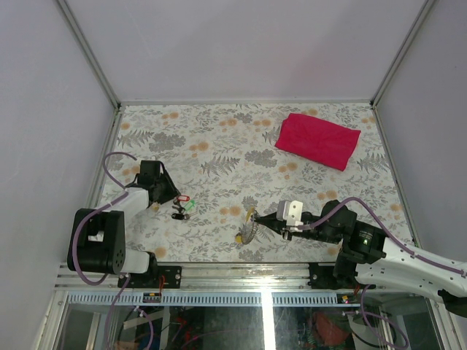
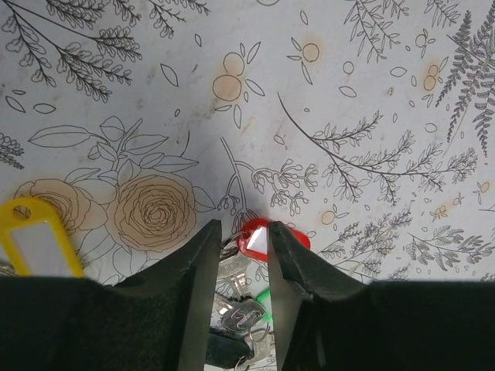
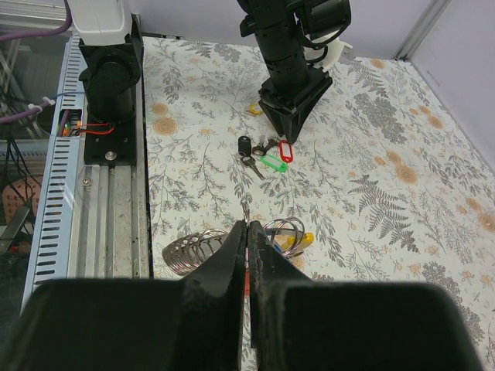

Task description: Put the keys on the keyring

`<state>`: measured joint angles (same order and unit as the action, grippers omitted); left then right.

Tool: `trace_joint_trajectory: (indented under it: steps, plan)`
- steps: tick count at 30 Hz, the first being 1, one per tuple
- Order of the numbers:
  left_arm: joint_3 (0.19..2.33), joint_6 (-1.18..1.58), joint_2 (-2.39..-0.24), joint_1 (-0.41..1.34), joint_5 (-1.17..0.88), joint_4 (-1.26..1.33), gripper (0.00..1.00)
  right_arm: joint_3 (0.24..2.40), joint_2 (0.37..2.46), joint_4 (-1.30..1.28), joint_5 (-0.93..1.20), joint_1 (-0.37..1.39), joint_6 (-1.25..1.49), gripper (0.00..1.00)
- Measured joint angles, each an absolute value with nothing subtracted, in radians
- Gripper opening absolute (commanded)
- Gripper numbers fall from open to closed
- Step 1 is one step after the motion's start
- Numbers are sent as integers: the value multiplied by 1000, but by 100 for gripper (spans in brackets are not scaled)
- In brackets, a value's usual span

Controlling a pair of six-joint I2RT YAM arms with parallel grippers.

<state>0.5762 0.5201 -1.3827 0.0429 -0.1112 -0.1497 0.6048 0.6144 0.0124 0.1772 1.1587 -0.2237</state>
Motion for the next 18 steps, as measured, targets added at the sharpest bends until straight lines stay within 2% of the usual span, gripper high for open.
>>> trace_joint_trajectory:
  steps: [6,18]
  plan:
    - [564,521,-1373,43,-124,-149,21,605,624,14,179,1159,-223,0]
    - [549,522,-1375,43,-165,-126,9,605,635,15,179,1159,-215,0]
